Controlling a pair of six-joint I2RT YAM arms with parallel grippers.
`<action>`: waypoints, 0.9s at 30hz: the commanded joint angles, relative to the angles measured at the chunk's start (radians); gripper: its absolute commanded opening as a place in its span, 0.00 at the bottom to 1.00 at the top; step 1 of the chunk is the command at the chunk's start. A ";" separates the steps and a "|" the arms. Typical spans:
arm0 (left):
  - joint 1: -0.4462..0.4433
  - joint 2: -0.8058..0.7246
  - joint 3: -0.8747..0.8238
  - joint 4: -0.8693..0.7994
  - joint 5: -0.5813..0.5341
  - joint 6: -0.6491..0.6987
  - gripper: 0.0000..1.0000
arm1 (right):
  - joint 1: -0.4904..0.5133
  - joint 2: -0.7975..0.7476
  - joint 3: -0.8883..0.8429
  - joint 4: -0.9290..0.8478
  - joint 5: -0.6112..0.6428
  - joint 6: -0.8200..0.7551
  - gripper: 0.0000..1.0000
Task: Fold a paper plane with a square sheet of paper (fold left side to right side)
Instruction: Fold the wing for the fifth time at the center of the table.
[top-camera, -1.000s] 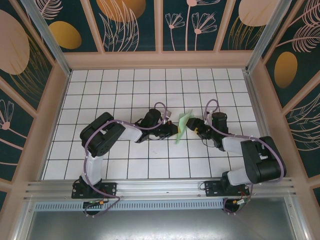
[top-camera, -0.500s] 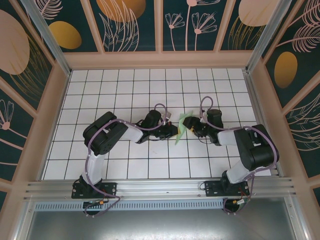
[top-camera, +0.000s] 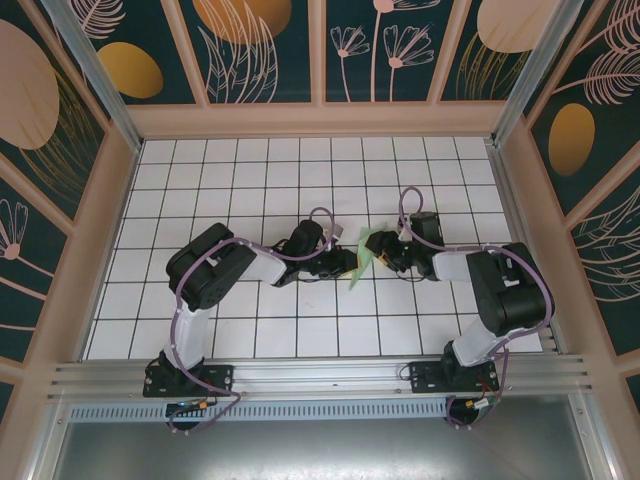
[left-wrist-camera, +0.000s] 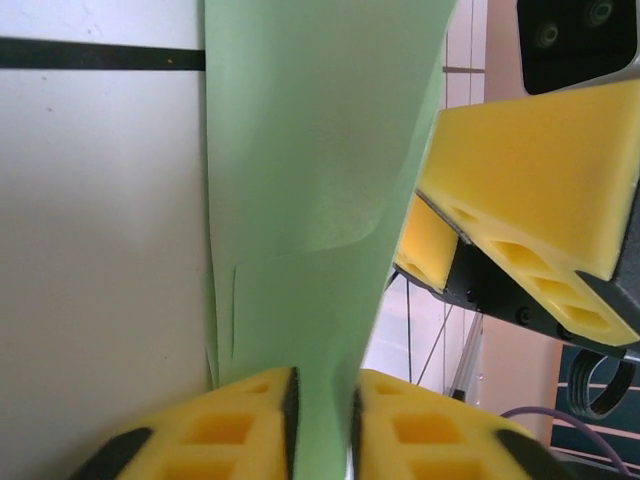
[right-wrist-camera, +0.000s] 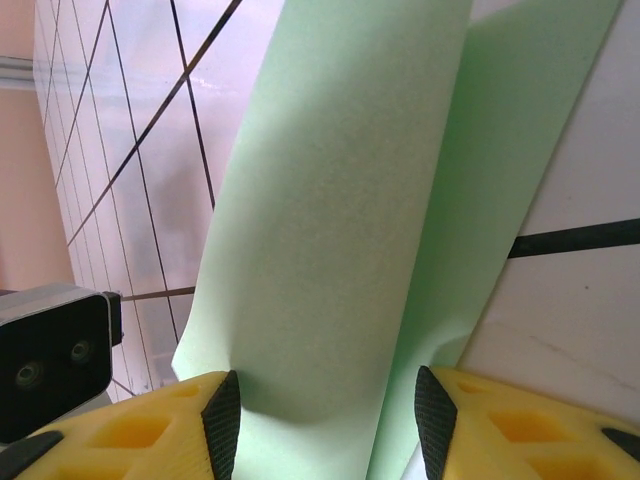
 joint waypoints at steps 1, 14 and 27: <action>0.000 -0.062 0.028 -0.060 -0.023 0.053 0.30 | 0.024 0.090 0.000 -0.039 0.067 -0.024 0.53; 0.046 -0.039 0.127 -0.150 -0.002 0.130 0.51 | 0.025 0.068 0.002 -0.063 0.076 -0.039 0.52; 0.054 -0.008 0.150 -0.221 -0.064 0.141 0.49 | 0.024 0.070 0.000 -0.069 0.078 -0.046 0.52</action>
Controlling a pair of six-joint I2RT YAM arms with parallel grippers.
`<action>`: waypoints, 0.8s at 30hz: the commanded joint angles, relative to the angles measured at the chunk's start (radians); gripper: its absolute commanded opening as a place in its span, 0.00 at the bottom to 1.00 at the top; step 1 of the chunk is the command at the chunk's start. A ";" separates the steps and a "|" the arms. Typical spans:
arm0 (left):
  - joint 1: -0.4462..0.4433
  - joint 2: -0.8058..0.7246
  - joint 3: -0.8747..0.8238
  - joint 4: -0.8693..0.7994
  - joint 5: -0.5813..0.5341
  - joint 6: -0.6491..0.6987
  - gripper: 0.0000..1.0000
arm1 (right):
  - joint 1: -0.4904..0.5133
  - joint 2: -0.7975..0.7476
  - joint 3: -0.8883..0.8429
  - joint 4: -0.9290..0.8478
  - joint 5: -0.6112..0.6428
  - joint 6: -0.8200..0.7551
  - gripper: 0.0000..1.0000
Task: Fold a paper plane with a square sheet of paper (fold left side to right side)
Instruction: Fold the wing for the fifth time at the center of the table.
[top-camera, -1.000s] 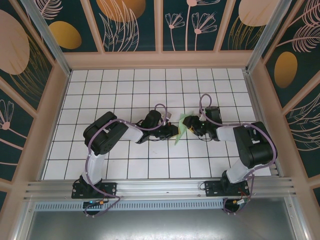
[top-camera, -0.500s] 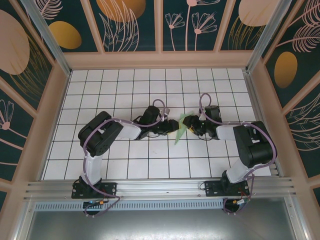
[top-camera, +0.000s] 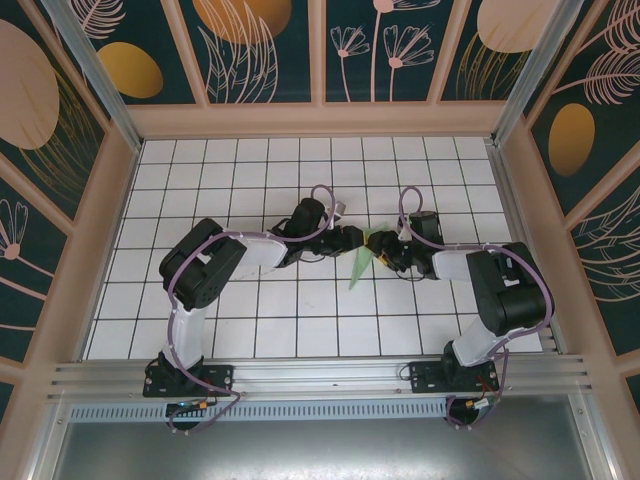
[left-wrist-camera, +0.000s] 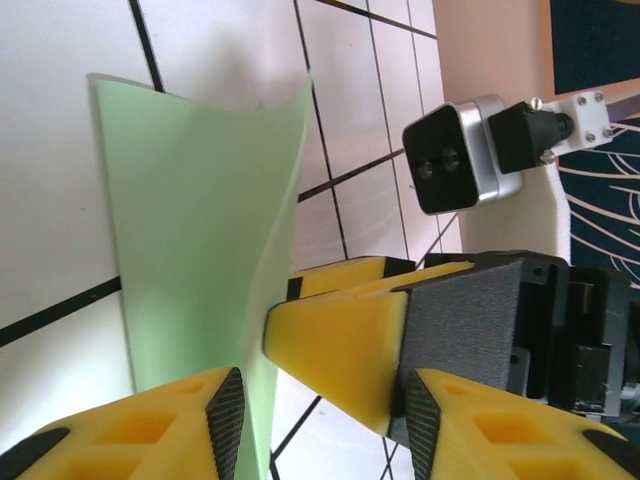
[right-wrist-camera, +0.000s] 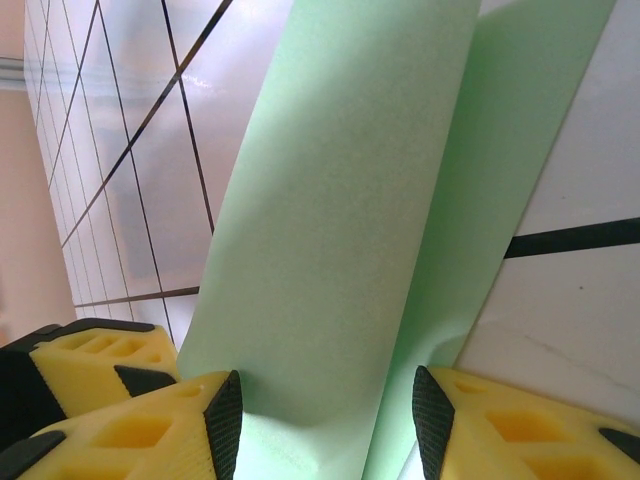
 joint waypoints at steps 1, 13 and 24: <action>0.008 0.005 -0.021 -0.054 -0.041 0.027 0.49 | 0.024 0.073 -0.011 -0.043 0.072 -0.042 0.52; 0.013 0.017 -0.016 -0.023 -0.004 0.030 0.40 | 0.025 0.077 -0.009 -0.044 0.069 -0.044 0.52; 0.012 0.068 0.008 0.032 0.063 0.014 0.32 | 0.035 0.080 0.000 -0.044 0.065 -0.043 0.52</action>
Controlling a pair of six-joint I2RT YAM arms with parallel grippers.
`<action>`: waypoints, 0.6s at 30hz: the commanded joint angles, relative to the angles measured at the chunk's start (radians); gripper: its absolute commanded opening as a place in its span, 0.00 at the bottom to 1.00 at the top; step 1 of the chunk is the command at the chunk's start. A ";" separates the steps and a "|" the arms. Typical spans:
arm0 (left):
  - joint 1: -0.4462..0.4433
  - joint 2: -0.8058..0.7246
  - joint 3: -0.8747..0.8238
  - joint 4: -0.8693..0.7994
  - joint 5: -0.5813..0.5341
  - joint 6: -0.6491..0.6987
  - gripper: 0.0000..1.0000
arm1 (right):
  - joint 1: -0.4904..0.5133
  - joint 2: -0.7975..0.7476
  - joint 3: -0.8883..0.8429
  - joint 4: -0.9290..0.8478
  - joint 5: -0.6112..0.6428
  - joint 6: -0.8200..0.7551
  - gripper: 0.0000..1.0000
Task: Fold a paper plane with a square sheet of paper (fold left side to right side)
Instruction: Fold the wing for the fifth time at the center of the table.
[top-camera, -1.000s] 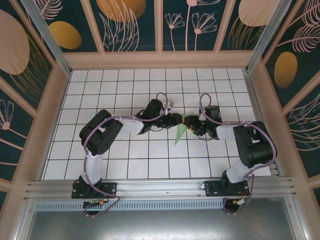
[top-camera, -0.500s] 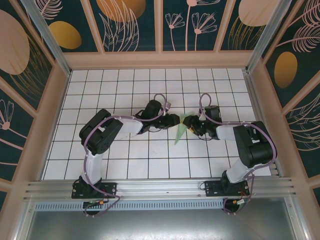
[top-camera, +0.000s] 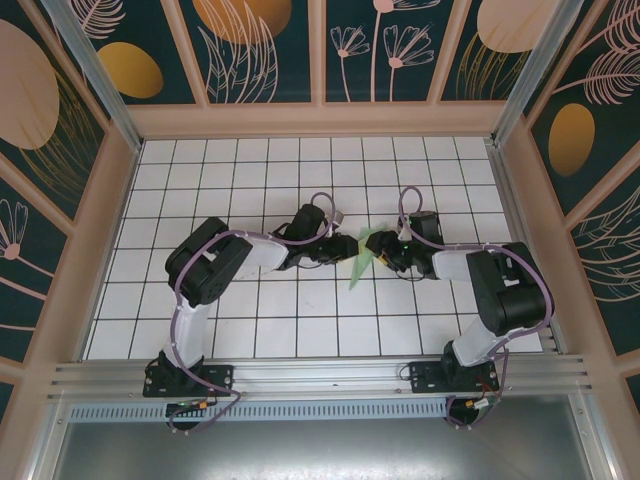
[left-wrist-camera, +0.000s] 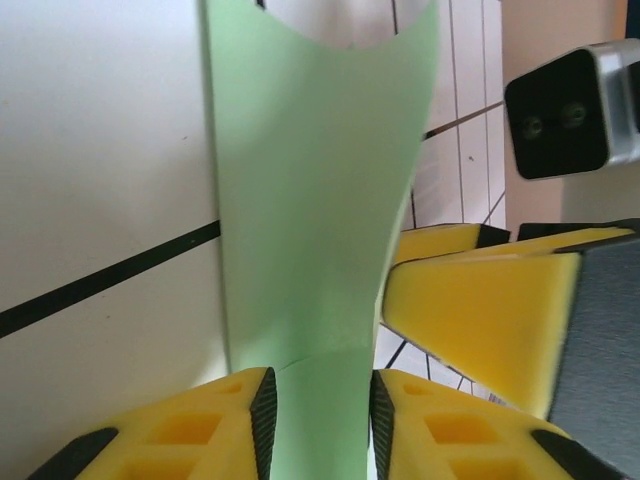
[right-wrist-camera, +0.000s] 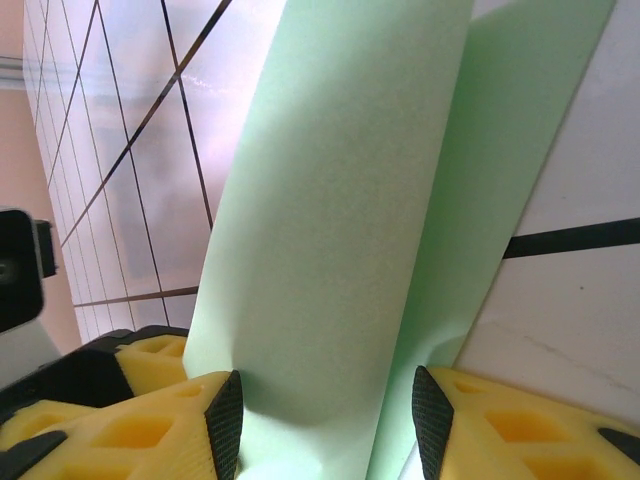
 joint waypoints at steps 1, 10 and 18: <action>0.006 0.023 0.026 0.066 0.045 -0.006 0.30 | 0.033 0.079 -0.002 -0.043 0.065 -0.044 0.52; 0.006 0.024 0.027 0.109 0.060 -0.007 0.08 | 0.035 0.076 0.008 -0.049 0.057 -0.054 0.52; 0.007 0.012 0.030 0.053 0.021 0.031 0.00 | -0.006 -0.062 0.016 -0.067 0.066 -0.081 0.64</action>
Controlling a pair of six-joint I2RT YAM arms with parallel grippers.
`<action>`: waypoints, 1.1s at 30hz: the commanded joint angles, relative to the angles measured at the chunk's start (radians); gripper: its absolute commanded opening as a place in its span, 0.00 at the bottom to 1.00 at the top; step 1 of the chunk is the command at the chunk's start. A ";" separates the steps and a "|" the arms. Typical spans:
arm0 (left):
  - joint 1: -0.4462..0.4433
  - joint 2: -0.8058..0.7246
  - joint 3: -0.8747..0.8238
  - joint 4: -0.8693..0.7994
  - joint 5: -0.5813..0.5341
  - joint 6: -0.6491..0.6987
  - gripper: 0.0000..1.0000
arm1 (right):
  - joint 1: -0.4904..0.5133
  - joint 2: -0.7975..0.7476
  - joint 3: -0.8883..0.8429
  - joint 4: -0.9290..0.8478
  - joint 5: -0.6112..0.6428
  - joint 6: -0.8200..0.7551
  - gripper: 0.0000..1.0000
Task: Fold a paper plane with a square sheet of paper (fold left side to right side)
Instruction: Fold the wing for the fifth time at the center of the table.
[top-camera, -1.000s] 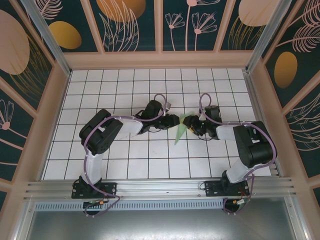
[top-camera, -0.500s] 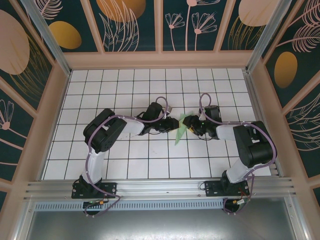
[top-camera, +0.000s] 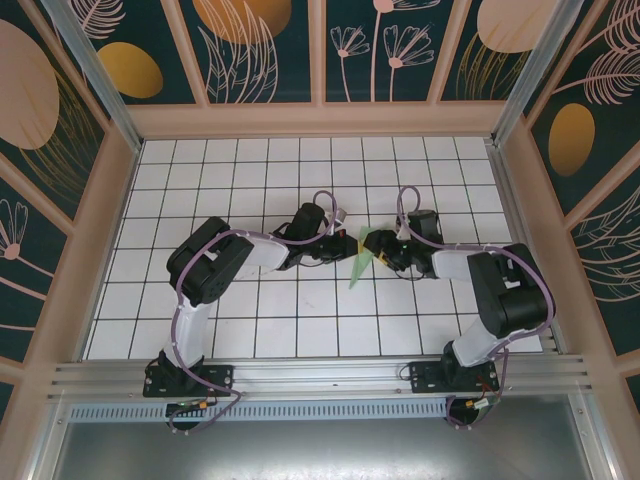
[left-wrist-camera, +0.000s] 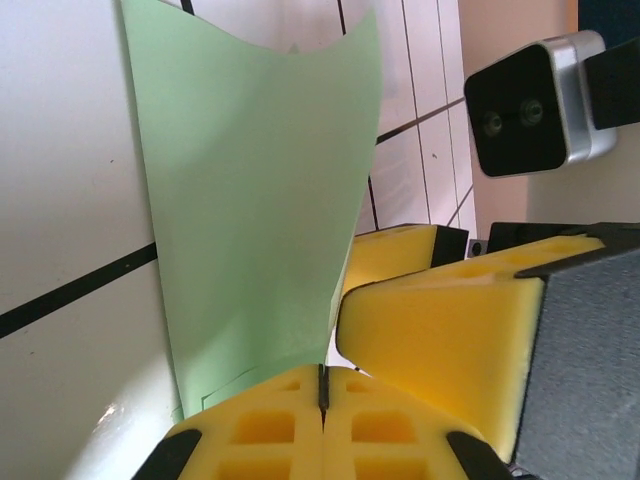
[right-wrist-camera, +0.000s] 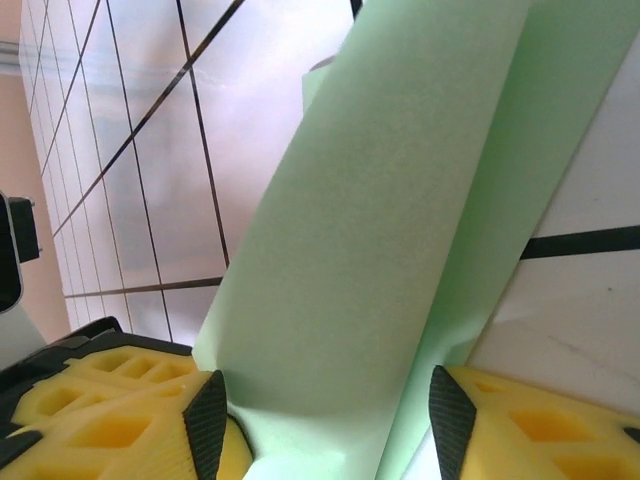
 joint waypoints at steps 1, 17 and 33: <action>0.006 0.003 0.023 -0.016 -0.019 0.035 0.00 | -0.023 -0.045 0.008 -0.038 0.054 -0.044 0.67; 0.006 0.007 0.037 -0.055 -0.038 0.064 0.00 | -0.038 0.060 0.142 -0.075 0.040 -0.053 0.72; 0.006 0.012 0.063 -0.111 -0.059 0.102 0.00 | -0.034 0.147 0.179 -0.157 0.063 -0.082 0.71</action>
